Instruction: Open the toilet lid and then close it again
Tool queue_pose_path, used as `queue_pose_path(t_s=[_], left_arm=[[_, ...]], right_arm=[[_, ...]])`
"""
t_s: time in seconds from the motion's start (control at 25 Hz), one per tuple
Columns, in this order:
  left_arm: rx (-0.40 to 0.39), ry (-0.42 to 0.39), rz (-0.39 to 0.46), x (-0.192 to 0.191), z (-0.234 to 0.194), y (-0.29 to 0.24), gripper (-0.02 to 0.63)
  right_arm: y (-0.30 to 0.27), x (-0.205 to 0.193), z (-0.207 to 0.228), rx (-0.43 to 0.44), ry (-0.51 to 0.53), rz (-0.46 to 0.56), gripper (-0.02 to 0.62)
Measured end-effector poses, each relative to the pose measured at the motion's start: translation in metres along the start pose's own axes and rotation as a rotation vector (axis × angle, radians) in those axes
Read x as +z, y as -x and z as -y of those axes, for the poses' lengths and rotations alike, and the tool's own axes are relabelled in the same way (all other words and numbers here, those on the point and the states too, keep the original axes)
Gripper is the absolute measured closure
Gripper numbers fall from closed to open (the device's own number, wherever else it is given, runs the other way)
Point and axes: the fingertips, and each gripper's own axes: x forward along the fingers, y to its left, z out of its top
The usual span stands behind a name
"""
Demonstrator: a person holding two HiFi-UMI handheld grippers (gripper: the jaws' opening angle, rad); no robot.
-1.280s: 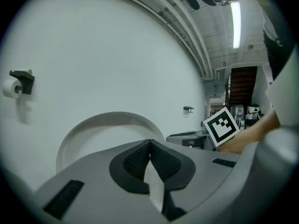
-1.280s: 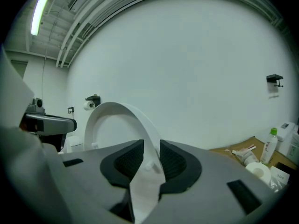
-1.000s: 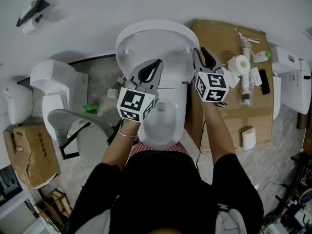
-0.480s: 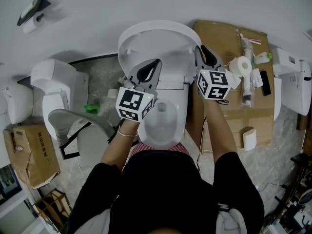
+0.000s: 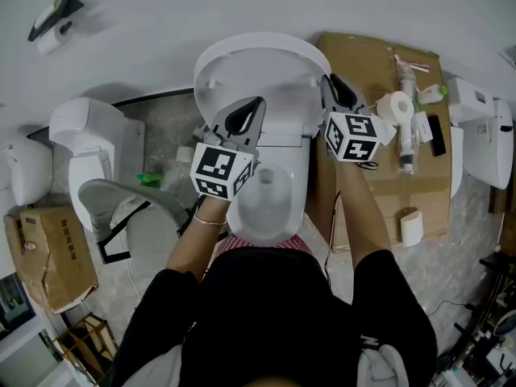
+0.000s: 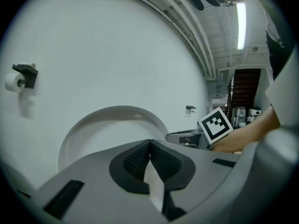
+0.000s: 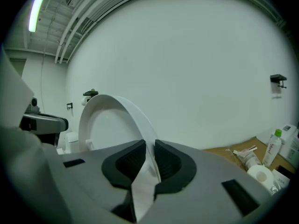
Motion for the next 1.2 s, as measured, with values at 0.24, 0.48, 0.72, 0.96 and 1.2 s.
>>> queue_pose_path(t_s=[0.24,0.48,0.72,0.96,1.2], left_arm=[[0.005,0.003,0.004,0.001,0.000,0.005,0.602],[0.009,0.004,0.011,0.003,0.000,0.009,0.603],[0.005,0.000,0.012,0.004,0.005,0.011,0.603],[0.010,0.001,0.028,0.008,0.009,0.015,0.603],[0.014,0.006,0.027,0.008,0.011,0.022,0.602]], right_arm=[[0.007,-0.001,-0.002,-0.010,-0.017,0.003,0.525],[0.015,-0.003,-0.005,-0.016,-0.016,0.006,0.525],[0.025,-0.005,-0.008,-0.017,-0.023,0.016,0.525],[0.036,-0.008,-0.013,-0.017,-0.018,0.022,0.525],[0.042,-0.009,-0.016,-0.020,-0.020,0.022,0.523]])
